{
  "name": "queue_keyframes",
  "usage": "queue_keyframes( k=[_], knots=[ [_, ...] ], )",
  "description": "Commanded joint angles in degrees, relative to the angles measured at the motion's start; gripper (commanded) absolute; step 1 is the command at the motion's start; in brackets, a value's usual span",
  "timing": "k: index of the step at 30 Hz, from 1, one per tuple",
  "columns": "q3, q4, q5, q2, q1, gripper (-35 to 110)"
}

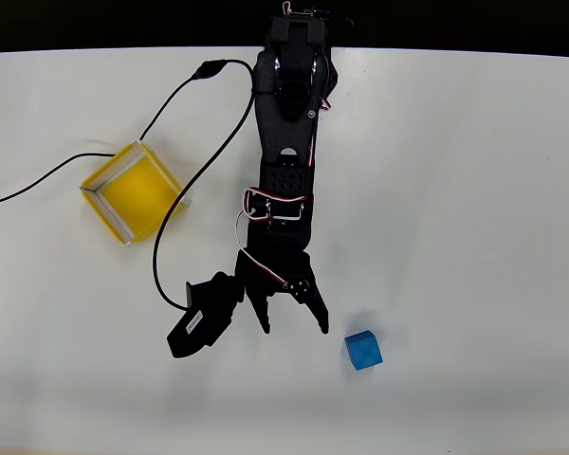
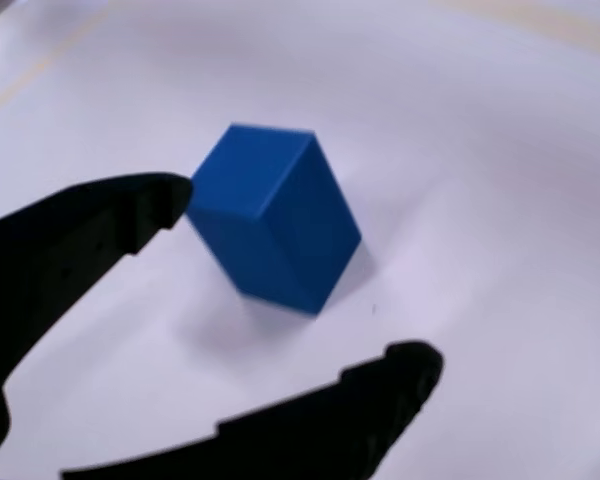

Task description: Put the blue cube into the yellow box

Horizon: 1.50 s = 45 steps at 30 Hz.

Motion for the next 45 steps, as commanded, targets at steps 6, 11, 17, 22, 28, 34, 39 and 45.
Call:
queue_keyframes(
  k=[6, 11, 17, 22, 28, 34, 39, 45],
  knots=[
    [-14.9, -8.8, -0.6, -10.0, -6.2, 46],
    [-18.7, -10.6, 1.5, -14.9, -9.7, 46],
    [-22.3, -11.5, 1.9, -19.9, -12.7, 46],
    [-24.8, -11.8, 2.8, -24.0, -13.9, 46],
    [-25.8, -11.2, 3.3, -26.3, -14.9, 45],
    [-26.6, -11.2, 4.6, -29.1, -14.6, 45],
    [-29.8, -10.5, 5.0, -32.5, -14.3, 44],
    [-33.5, -9.2, 5.1, -35.4, -14.6, 40]
  ],
)
